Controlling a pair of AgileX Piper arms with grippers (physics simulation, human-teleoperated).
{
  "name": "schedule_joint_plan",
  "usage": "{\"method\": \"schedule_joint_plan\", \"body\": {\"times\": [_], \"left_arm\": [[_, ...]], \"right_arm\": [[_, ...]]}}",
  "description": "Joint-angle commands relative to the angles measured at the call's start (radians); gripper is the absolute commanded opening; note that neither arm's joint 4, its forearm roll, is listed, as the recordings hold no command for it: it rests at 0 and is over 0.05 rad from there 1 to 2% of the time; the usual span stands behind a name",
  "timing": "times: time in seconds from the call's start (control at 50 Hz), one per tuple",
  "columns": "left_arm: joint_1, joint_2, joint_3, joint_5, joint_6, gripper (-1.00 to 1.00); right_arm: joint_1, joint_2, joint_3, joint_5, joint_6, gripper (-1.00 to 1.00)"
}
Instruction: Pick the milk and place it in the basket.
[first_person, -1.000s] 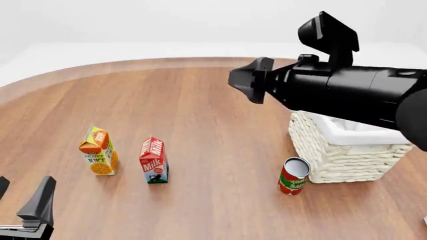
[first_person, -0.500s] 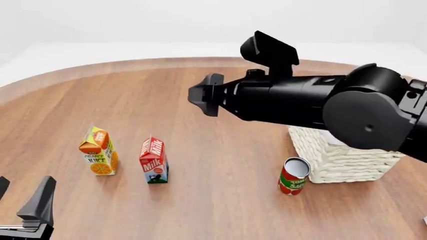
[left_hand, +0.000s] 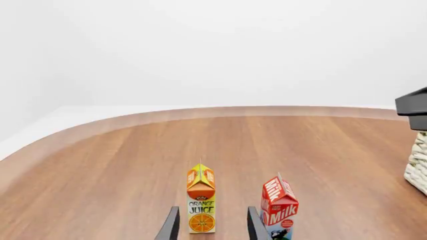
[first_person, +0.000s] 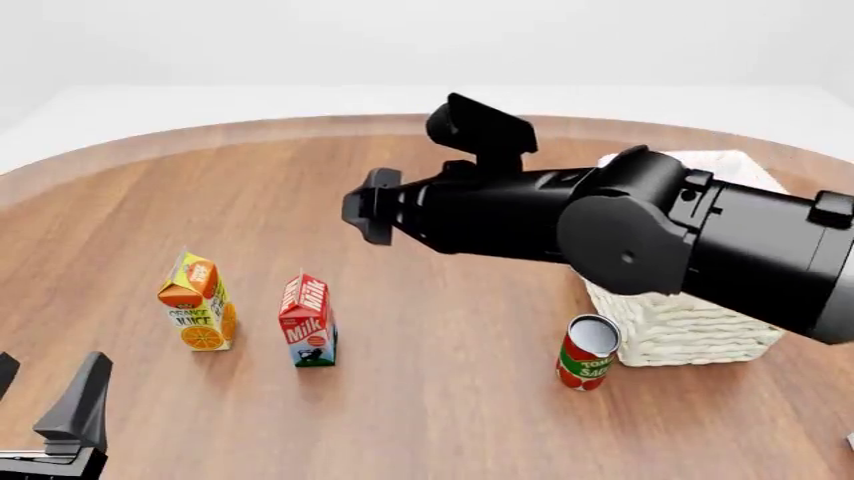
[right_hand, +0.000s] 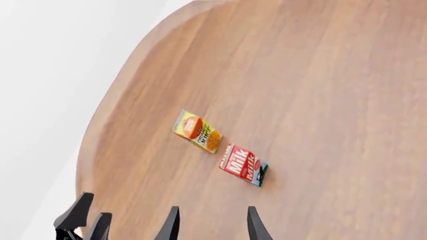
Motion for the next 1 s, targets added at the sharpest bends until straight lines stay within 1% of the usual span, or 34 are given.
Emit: {"method": "schedule_joint_plan", "body": {"times": [0.02,0.24,0.46,0.6,0.62,0.68,0.7,1.0], "left_arm": [[0.000,0.000,0.000,0.000,0.000,1.00],[0.000,0.000,0.000,0.000,0.000,1.00],[0.000,0.000,0.000,0.000,0.000,1.00],[0.000,0.000,0.000,0.000,0.000,1.00],[0.000,0.000,0.000,0.000,0.000,1.00],[0.000,0.000,0.000,0.000,0.000,1.00],[0.000,0.000,0.000,0.000,0.000,1.00],[0.000,0.000,0.000,0.000,0.000,1.00]], "right_arm": [[-0.019,0.047,-0.020,-0.014,0.016,1.00],[-0.060,0.095,-0.052,0.002,0.009,1.00],[-0.080,0.155,-0.083,-0.003,0.010,1.00],[-0.078,0.197,-0.105,-0.010,0.021,1.00],[-0.076,0.228,-0.124,-0.016,0.027,1.00],[-0.075,0.247,-0.132,-0.021,0.031,1.00],[-0.035,0.367,-0.188,-0.032,0.050,1.00],[-0.025,0.388,-0.204,-0.028,0.046,1.00]]}}
